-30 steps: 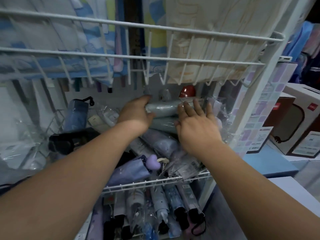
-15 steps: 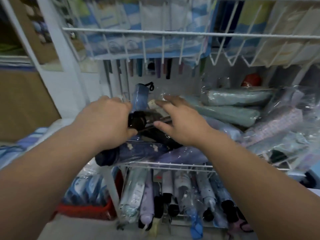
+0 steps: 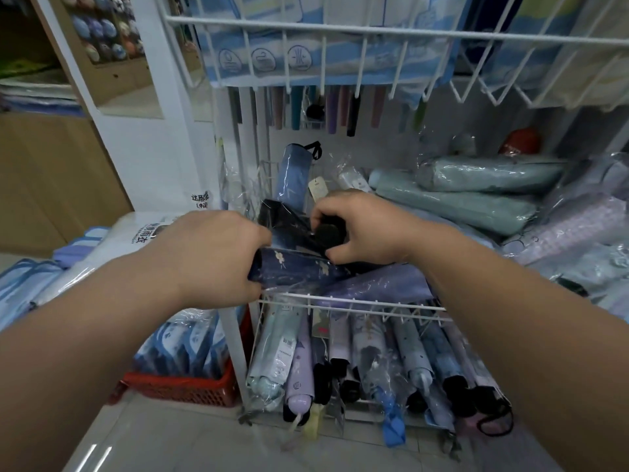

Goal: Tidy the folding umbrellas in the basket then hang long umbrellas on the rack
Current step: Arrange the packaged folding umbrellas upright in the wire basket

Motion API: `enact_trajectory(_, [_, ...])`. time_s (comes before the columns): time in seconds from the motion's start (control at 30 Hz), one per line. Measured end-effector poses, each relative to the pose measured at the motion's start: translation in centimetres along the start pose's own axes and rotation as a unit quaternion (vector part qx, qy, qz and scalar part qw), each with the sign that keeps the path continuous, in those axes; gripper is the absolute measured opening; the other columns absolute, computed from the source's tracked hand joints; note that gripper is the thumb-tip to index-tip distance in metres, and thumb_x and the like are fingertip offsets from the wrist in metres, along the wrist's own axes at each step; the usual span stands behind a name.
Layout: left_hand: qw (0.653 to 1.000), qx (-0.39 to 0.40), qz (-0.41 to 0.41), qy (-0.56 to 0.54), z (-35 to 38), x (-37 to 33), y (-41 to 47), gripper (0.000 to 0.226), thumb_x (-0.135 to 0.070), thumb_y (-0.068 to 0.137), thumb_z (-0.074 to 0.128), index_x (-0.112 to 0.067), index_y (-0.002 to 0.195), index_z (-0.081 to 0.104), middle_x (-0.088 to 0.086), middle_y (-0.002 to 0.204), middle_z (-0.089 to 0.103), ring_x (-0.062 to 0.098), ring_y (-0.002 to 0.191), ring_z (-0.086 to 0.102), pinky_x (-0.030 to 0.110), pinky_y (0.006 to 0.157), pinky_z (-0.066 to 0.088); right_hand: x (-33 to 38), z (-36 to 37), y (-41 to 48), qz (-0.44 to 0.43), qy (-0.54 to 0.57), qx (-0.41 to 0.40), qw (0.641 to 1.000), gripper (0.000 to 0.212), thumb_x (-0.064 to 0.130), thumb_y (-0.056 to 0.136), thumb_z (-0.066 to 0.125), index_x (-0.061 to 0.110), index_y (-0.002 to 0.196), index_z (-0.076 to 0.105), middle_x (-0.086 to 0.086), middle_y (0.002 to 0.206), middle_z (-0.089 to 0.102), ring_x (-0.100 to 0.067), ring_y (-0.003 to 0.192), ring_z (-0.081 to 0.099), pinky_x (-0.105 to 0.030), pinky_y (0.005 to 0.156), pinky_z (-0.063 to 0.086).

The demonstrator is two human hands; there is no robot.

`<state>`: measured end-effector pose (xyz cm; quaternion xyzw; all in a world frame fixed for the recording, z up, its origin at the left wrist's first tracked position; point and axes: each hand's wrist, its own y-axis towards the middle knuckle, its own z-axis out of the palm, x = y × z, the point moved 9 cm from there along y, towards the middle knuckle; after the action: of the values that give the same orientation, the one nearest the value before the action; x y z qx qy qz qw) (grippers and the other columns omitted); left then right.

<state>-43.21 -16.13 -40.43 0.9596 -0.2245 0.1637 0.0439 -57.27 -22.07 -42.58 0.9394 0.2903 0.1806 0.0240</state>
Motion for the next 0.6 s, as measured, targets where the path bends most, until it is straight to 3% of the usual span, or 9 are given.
enact_trajectory(0.13, [0.998, -0.051, -0.008, -0.026, -1.0, -0.3, 1.2, 0.017, -0.03, 0.082, 0.059, -0.029, 0.098, 0.055, -0.007, 0.086, 0.057, 0.021, 0.087, 0.062, 0.03, 0.06, 0.04, -1.4, -0.9, -3.1, -0.015, -0.038, -0.004, 0.999, 0.04, 0.022, 0.064, 0.079, 0.029, 0.1, 0.063, 0.01, 0.101, 0.059, -0.014, 0.096, 0.054, -0.036, 0.084, 0.049])
enact_trajectory(0.23, [0.996, -0.065, -0.014, -0.066, -0.8, -0.1, 2.2, 0.032, -0.02, 0.083, 0.063, -0.03, 0.113, 0.058, -0.003, 0.097, 0.064, 0.023, 0.092, 0.062, 0.034, 0.069, 0.05, -2.7, 0.3, -4.7, -0.009, -0.065, 0.04, 0.997, 0.038, 0.034, 0.061, 0.072, 0.038, 0.097, 0.059, 0.013, 0.11, 0.06, -0.014, 0.105, 0.055, -0.038, 0.089, 0.05])
enact_trajectory(0.33, [0.975, -0.108, -0.039, -0.192, -1.9, 1.1, 2.7, 0.051, -0.023, 0.073, 0.08, -0.03, 0.12, 0.061, -0.001, 0.104, 0.068, 0.022, 0.095, 0.06, 0.037, 0.082, 0.054, -3.6, 0.6, -5.2, 0.015, -0.046, 0.037, 0.998, 0.032, 0.051, 0.066, 0.07, 0.036, 0.093, 0.062, 0.011, 0.108, 0.064, -0.014, 0.105, 0.059, -0.04, 0.089, 0.051])
enact_trajectory(0.4, [0.953, -0.133, -0.066, -0.265, -2.7, 1.7, 2.8, 0.063, -0.025, 0.065, 0.09, -0.029, 0.121, 0.061, -0.001, 0.106, 0.068, 0.02, 0.094, 0.059, 0.036, 0.086, 0.054, -3.7, -0.1, -5.2, 0.056, 0.013, 0.005, 0.998, 0.042, 0.054, 0.074, 0.076, 0.035, 0.109, 0.062, 0.013, 0.109, 0.066, -0.011, 0.102, 0.062, -0.038, 0.09, 0.052])
enact_trajectory(0.5, [0.907, -0.173, -0.114, -0.367, -3.2, 2.2, 2.8, 0.071, -0.029, 0.058, 0.096, -0.031, 0.119, 0.06, -0.003, 0.105, 0.066, 0.019, 0.095, 0.06, 0.031, 0.084, 0.051, -2.7, -0.9, -4.5, 0.079, 0.049, -0.044, 0.995, 0.071, 0.052, 0.078, 0.078, 0.033, 0.14, 0.047, 0.012, 0.13, 0.062, -0.01, 0.118, 0.058, -0.032, 0.101, 0.047])
enact_trajectory(0.6, [0.861, -0.235, -0.141, -0.429, -3.6, 2.2, 2.9, 0.071, -0.032, 0.055, 0.097, -0.032, 0.116, 0.06, -0.008, 0.099, 0.062, 0.015, 0.091, 0.062, 0.028, 0.078, 0.05, -0.9, -0.5, -3.0, 0.076, 0.088, -0.056, 0.992, 0.083, 0.052, 0.077, 0.079, 0.031, 0.147, 0.04, 0.012, 0.135, 0.057, -0.007, 0.121, 0.054, -0.026, 0.099, 0.043])
